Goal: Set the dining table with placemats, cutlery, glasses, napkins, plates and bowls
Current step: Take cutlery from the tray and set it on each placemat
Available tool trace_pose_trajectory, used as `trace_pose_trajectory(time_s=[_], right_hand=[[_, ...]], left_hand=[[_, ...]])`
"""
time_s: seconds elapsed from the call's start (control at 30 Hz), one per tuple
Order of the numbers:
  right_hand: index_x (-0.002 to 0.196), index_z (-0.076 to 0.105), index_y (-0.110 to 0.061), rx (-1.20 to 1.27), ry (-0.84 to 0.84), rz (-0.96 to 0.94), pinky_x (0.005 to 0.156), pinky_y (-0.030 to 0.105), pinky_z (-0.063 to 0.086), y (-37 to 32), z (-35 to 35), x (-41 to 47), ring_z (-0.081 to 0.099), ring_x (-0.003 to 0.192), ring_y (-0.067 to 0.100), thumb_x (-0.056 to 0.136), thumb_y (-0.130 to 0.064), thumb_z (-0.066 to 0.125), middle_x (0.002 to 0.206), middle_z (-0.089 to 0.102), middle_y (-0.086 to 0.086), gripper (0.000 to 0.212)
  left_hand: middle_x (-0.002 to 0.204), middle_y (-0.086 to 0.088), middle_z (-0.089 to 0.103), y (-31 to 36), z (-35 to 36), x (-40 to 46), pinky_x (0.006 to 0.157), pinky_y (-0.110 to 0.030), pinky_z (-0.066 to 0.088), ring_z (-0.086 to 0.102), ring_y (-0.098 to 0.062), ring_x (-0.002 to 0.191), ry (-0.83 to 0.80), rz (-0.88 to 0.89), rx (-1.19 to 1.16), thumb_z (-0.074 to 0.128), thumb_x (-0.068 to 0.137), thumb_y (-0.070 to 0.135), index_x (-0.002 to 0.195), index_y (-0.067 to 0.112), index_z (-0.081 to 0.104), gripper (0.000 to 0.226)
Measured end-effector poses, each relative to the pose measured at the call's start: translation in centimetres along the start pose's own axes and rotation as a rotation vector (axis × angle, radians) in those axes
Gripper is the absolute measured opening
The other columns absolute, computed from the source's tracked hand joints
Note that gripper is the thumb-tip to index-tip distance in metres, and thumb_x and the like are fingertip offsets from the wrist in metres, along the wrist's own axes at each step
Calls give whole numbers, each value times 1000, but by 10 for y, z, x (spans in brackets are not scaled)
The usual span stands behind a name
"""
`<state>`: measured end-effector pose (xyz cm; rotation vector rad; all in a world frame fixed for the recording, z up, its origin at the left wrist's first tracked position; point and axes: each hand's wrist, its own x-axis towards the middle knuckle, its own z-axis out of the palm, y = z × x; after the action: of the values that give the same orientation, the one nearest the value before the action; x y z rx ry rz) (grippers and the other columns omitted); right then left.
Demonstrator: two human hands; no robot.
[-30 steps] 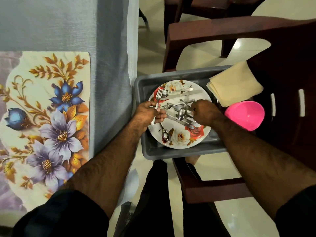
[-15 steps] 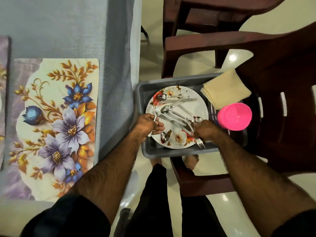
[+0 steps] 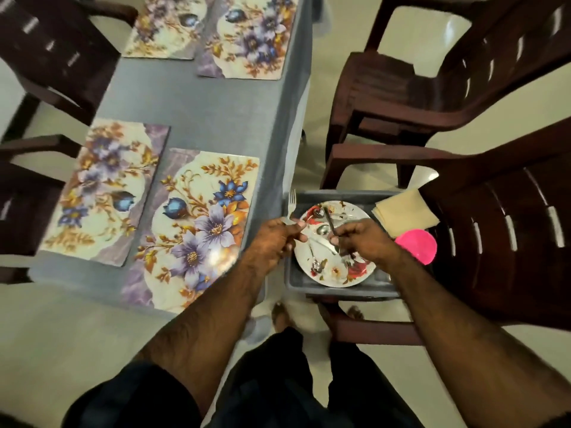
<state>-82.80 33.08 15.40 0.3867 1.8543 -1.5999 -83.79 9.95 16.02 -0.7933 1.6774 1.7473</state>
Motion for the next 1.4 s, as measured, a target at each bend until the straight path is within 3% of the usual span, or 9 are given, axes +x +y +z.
trace_pose_trajectory(time_s=[0.1,0.23,0.5,0.7,0.87,0.97,1.07,1.17,1.4], right_hand=[[106,75,5,160,234,-78,81,33,57,-24,11,-9,74,83,24,95,0,69,95,78,21,13],[106,71,8,267,384,-115,73,24,63,-43,45,-9,75,77,19,100,6,59,94,77,18,14],[96,69,-5,409,117,-105,51,24,36,-87,231,15,45,61,18,88,17,60,74,66,5,25],[90,68,-1,591,156,-174,46,17,42,-123,354,24,54,48,6,92,-1,69,64,66,2,2],[93,75,-8,547,319,-203,52,21,43,-122,370,15,50,53,17,99,-30,69,84,71,22,23],[90,69,-9,534,395,-149,41,16,45,-127,371,8,56,44,4,105,-25,61,64,72,0,22],[113,71,-11,519,363,-16,62,26,60,-118,374,7,74,65,9,106,-37,59,78,77,0,30],[129,62,5,472,231,204,46,24,45,-101,379,9,57,52,14,105,-6,46,69,61,7,31],[97,77,7,19,85,52,57,26,46,-97,395,-17,56,59,16,104,-14,61,70,71,7,27]], left_hand=[[83,-12,75,20,-37,-26,40,-16,25,41,-9,44,-9,40,-124,72,96,15,98,12,73,4],[78,-13,71,35,-97,-43,34,-16,25,42,-6,39,14,34,-335,59,102,6,94,10,64,11],[75,-11,71,26,-242,-46,33,-15,22,40,-5,37,-89,-82,-630,52,104,5,92,3,62,16],[67,-6,62,23,-348,-48,35,-16,20,38,-5,40,-218,-172,-379,60,103,20,89,8,62,19],[70,-8,64,24,-387,-60,45,-21,20,35,-11,44,-115,-131,129,67,99,43,96,7,71,37],[67,-7,65,25,-398,-54,43,-19,22,36,-10,40,12,-140,57,68,98,37,99,6,76,32],[66,-3,61,29,-406,-49,44,-19,18,31,-10,45,12,-143,-41,66,96,25,102,8,75,20],[69,-3,61,28,-409,-48,44,-19,17,30,-10,47,-15,-148,-49,68,95,23,98,9,73,15],[77,-7,70,37,-390,-66,45,-23,24,41,-10,48,-131,-130,84,75,95,40,101,4,77,37]])
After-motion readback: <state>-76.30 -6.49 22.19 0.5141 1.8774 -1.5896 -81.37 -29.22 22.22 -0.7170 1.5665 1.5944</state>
